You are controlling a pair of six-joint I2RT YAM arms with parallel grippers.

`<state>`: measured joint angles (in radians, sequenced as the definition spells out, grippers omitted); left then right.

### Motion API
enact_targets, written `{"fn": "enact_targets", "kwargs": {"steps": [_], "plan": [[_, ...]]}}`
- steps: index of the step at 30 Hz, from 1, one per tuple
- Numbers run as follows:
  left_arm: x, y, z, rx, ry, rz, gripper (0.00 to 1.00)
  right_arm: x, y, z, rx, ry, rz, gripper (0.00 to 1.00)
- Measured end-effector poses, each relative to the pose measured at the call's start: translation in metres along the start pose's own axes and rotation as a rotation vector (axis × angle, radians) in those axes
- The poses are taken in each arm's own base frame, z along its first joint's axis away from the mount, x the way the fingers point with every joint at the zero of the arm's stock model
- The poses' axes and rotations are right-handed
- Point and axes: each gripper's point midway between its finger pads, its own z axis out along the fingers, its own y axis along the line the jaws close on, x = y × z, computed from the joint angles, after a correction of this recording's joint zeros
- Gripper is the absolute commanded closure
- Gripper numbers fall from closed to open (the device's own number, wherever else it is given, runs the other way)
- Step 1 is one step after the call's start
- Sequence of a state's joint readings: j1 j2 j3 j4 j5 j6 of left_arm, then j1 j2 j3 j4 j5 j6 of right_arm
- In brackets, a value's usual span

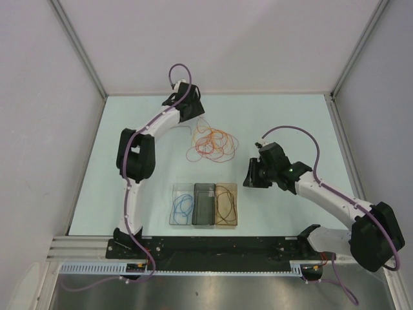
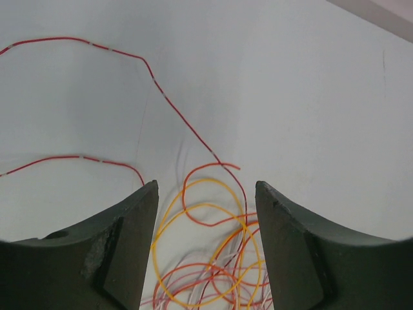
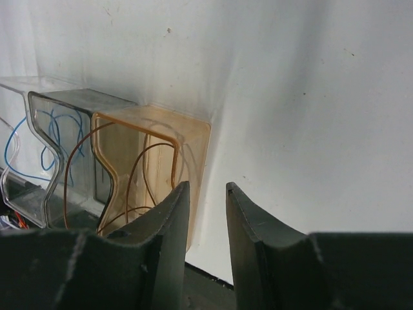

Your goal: Untangle the cables

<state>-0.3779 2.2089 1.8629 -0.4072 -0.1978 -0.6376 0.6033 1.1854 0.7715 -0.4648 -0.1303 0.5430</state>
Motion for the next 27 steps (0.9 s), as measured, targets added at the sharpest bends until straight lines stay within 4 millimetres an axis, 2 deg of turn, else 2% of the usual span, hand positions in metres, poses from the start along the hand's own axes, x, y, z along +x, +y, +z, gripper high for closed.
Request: {"fn": "enact_targets", "kwargs": {"steps": [8, 10, 11, 12, 15, 16, 17, 19, 20, 21, 27], "plan": [[-0.002, -0.003, 0.032, 0.008, -0.004, -0.067, 0.38, -0.001, -0.008, 0.014, -0.002, 0.033, 0.014, 0.67], [-0.003, -0.005, 0.040, 0.013, -0.008, -0.083, 0.42, -0.002, -0.009, 0.014, -0.005, 0.031, 0.017, 0.67], [-0.003, -0.006, 0.043, 0.013, -0.009, -0.088, 0.45, -0.003, -0.009, 0.014, -0.007, 0.029, 0.018, 0.67], [-0.005, -0.006, 0.048, 0.014, -0.012, -0.096, 0.53, -0.003, -0.009, 0.014, -0.008, 0.027, 0.019, 0.67], [-0.007, -0.007, 0.059, 0.016, -0.018, -0.118, 0.64, -0.004, -0.011, 0.014, -0.008, 0.026, 0.023, 0.67], [-0.006, -0.006, 0.063, 0.014, -0.017, -0.122, 0.65, -0.005, -0.012, 0.014, -0.007, 0.024, 0.025, 0.67], [-0.006, -0.006, 0.067, 0.013, -0.017, -0.127, 0.74, -0.005, -0.013, 0.014, -0.004, 0.025, 0.028, 0.67], [-0.006, -0.005, 0.072, 0.011, -0.017, -0.136, 0.86, -0.003, -0.016, 0.015, 0.001, 0.028, 0.032, 0.67], [-0.005, -0.004, 0.074, 0.009, -0.016, -0.138, 0.96, -0.002, -0.016, 0.015, 0.002, 0.030, 0.033, 0.67], [-0.005, -0.004, 0.076, 0.009, -0.015, -0.142, 1.00, -0.002, -0.017, 0.015, 0.004, 0.031, 0.034, 0.67], [-0.011, 0.000, 0.076, 0.016, -0.010, -0.149, 1.00, -0.002, -0.017, 0.011, 0.002, 0.026, 0.035, 0.68]]}}
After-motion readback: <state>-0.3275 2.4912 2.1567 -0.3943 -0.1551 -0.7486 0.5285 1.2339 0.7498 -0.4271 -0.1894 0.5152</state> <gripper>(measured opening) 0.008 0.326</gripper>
